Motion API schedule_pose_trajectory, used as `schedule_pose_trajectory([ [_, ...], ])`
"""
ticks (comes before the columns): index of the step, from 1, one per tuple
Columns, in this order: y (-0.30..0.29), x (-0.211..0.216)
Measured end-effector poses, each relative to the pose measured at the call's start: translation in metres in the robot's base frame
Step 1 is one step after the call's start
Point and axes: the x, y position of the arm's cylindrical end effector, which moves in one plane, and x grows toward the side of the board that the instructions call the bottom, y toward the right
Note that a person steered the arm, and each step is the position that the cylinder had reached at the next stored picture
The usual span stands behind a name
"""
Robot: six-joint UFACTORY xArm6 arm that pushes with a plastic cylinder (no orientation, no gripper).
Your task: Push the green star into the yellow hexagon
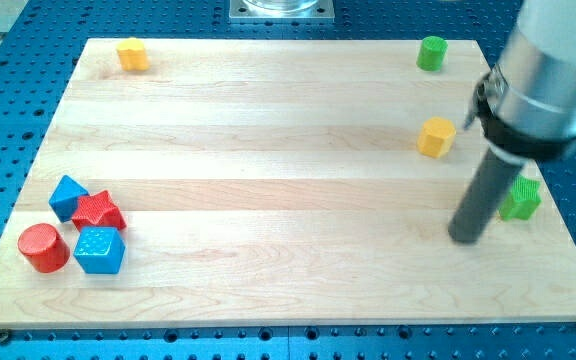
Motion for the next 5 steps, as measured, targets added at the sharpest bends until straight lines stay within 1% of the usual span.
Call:
schedule_pose_trajectory([
  [1, 0.066, 0.005],
  [2, 0.07, -0.029],
  [3, 0.095, -0.034],
  [5, 0.02, -0.097],
])
